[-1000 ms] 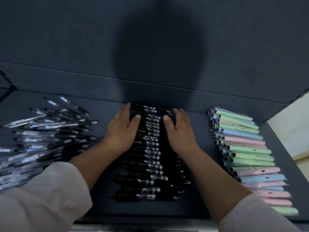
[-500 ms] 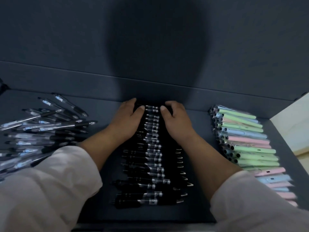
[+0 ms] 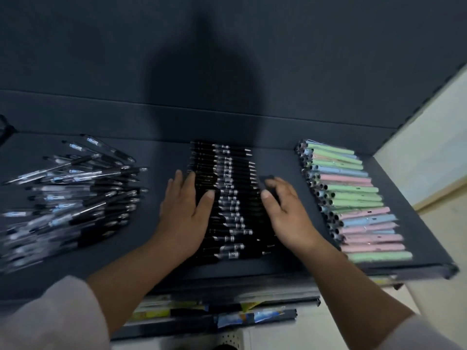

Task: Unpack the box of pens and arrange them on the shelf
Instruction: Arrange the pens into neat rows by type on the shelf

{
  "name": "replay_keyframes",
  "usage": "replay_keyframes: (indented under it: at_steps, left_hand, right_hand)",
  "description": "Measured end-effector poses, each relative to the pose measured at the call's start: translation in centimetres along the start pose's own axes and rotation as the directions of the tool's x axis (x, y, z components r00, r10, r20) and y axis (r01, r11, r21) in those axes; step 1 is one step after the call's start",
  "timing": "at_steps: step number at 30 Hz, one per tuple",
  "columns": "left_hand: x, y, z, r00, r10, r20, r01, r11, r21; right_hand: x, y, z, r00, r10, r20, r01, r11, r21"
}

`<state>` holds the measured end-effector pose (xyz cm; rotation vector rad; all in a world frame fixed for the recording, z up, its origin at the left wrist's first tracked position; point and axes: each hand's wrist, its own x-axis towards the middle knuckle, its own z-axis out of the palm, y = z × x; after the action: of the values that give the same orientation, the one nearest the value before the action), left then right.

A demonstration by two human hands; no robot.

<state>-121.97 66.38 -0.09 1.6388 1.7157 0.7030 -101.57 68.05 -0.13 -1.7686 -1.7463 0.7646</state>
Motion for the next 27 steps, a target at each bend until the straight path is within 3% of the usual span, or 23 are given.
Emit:
replay_keyframes:
  at_steps: [5,9,12,15,17,22,27]
  left_hand:
    - [-1.3,1.1,2.3,0.997,0.038,-0.07,-0.044,0.995,-0.088]
    - [-1.4,1.4,2.4,0.994,0.042,-0.1,-0.048,0.998,-0.05]
    - [-1.1,0.7,1.8,0.995,0.081,-0.066,-0.068,0.982,0.176]
    - [-1.5,0.1,1.5,0.988,0.131,0.081,-0.154,0.847,0.508]
    - [-1.7,0.1,1.3,0.98,0.117,0.162,-0.193,0.765,0.614]
    - [-1.4,1.1,0.5,0.978,0.065,0.2,-0.184,0.724,0.665]
    - [-2.2,1.2,-1.6,0.986,0.127,0.11,-0.168,0.765,0.621]
  right_hand:
    - [-2.6,-1.6,1.7,1.0,0.014,-0.012,-0.013,0.997,0.076]
    - [-3.0,-2.0,1.7,1.0,-0.007,-0.028,0.008,0.999,0.037]
    - [-2.9,-1.8,1.1,0.998,-0.051,-0.034,0.048,0.995,-0.085]
    - [-2.6,-1.8,1.1,0.985,-0.108,0.132,0.152,0.907,-0.393]
    - [-2.7,-1.8,1.3,0.964,-0.097,0.249,0.215,0.835,-0.506]
    - [-2.8,-1.7,1.1,0.958,-0.097,0.269,0.217,0.861,-0.46]
    - [-1.8,-3.7,0.4,0.954,-0.187,0.233,0.274,0.859,-0.433]
